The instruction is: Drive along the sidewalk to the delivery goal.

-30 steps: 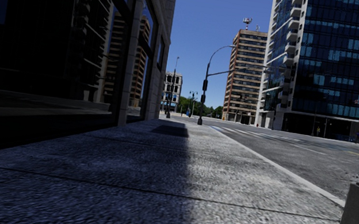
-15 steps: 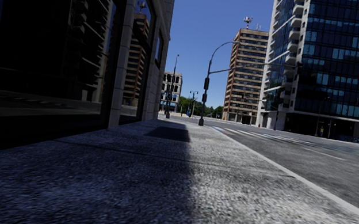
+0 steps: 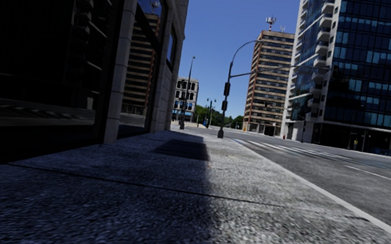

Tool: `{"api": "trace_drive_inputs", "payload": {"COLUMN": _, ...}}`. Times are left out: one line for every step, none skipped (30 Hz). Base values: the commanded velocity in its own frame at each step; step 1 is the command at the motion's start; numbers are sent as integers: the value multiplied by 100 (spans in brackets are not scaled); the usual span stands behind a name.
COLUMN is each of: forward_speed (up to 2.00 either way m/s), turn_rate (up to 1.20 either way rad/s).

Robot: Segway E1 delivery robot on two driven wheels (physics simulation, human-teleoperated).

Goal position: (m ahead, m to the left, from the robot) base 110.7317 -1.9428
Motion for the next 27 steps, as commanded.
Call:
{"api": "trace_drive_inputs", "payload": {"forward_speed": 200, "turn_rate": 0}}
{"api": "trace_drive_inputs", "payload": {"forward_speed": 200, "turn_rate": 0}}
{"api": "trace_drive_inputs", "payload": {"forward_speed": 200, "turn_rate": 0}}
{"api": "trace_drive_inputs", "payload": {"forward_speed": 200, "turn_rate": 0}}
{"api": "trace_drive_inputs", "payload": {"forward_speed": 200, "turn_rate": 0}}
{"api": "trace_drive_inputs", "payload": {"forward_speed": 200, "turn_rate": 0}}
{"api": "trace_drive_inputs", "payload": {"forward_speed": 200, "turn_rate": 0}}
{"api": "trace_drive_inputs", "payload": {"forward_speed": 200, "turn_rate": 0}}
{"api": "trace_drive_inputs", "payload": {"forward_speed": 200, "turn_rate": 0}}
{"api": "trace_drive_inputs", "payload": {"forward_speed": 200, "turn_rate": 0}}
{"api": "trace_drive_inputs", "payload": {"forward_speed": 200, "turn_rate": 0}}
{"api": "trace_drive_inputs", "payload": {"forward_speed": 200, "turn_rate": 0}}
{"api": "trace_drive_inputs", "payload": {"forward_speed": 200, "turn_rate": 0}}
{"api": "trace_drive_inputs", "payload": {"forward_speed": 200, "turn_rate": 0}}
{"api": "trace_drive_inputs", "payload": {"forward_speed": 200, "turn_rate": 0}}
{"api": "trace_drive_inputs", "payload": {"forward_speed": 200, "turn_rate": 0}}
{"api": "trace_drive_inputs", "payload": {"forward_speed": 200, "turn_rate": 0}}
{"api": "trace_drive_inputs", "payload": {"forward_speed": 200, "turn_rate": 0}}
{"api": "trace_drive_inputs", "payload": {"forward_speed": 200, "turn_rate": 0}}
{"api": "trace_drive_inputs", "payload": {"forward_speed": 200, "turn_rate": 0}}
{"api": "trace_drive_inputs", "payload": {"forward_speed": 200, "turn_rate": 0}}
{"api": "trace_drive_inputs", "payload": {"forward_speed": 200, "turn_rate": 0}}
{"api": "trace_drive_inputs", "payload": {"forward_speed": 200, "turn_rate": 0}}
{"api": "trace_drive_inputs", "payload": {"forward_speed": 200, "turn_rate": 0}}
{"api": "trace_drive_inputs", "payload": {"forward_speed": 200, "turn_rate": 0}}
{"api": "trace_drive_inputs", "payload": {"forward_speed": 200, "turn_rate": 0}}
{"api": "trace_drive_inputs", "payload": {"forward_speed": 200, "turn_rate": 0}}
